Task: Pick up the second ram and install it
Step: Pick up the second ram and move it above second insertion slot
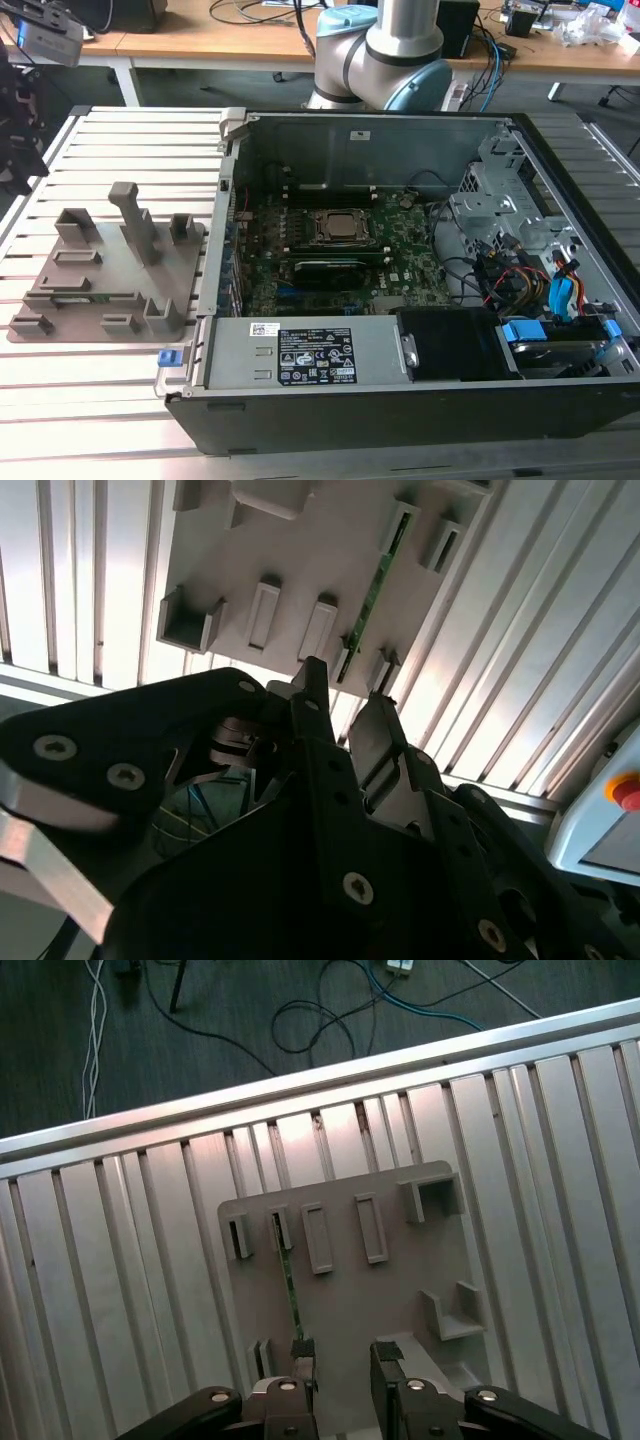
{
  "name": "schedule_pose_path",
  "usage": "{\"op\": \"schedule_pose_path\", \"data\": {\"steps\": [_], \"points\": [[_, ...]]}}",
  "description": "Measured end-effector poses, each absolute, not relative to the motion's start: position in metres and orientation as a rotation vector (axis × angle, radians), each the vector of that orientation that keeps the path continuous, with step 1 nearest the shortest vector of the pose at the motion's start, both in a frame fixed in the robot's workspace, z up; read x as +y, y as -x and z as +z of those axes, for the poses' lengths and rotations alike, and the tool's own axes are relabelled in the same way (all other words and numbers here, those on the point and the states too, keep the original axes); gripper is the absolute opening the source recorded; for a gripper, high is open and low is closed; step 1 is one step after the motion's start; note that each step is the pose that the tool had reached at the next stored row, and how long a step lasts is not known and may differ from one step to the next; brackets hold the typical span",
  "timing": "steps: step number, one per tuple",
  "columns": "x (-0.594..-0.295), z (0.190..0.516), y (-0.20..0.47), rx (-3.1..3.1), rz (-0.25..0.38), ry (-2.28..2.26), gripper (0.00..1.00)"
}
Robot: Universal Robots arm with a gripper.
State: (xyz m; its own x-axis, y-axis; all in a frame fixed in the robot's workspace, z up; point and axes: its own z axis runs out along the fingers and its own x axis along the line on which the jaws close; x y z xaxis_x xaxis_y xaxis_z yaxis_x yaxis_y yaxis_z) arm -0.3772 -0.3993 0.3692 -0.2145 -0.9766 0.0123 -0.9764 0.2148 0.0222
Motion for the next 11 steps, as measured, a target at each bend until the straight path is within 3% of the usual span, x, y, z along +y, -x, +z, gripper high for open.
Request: {"op": "schedule_pose_path", "data": {"steps": [11], "points": [[-0.3993, 0.3589, 0.3772, -2.429, -0.015, -1.955, 0.36]]}}
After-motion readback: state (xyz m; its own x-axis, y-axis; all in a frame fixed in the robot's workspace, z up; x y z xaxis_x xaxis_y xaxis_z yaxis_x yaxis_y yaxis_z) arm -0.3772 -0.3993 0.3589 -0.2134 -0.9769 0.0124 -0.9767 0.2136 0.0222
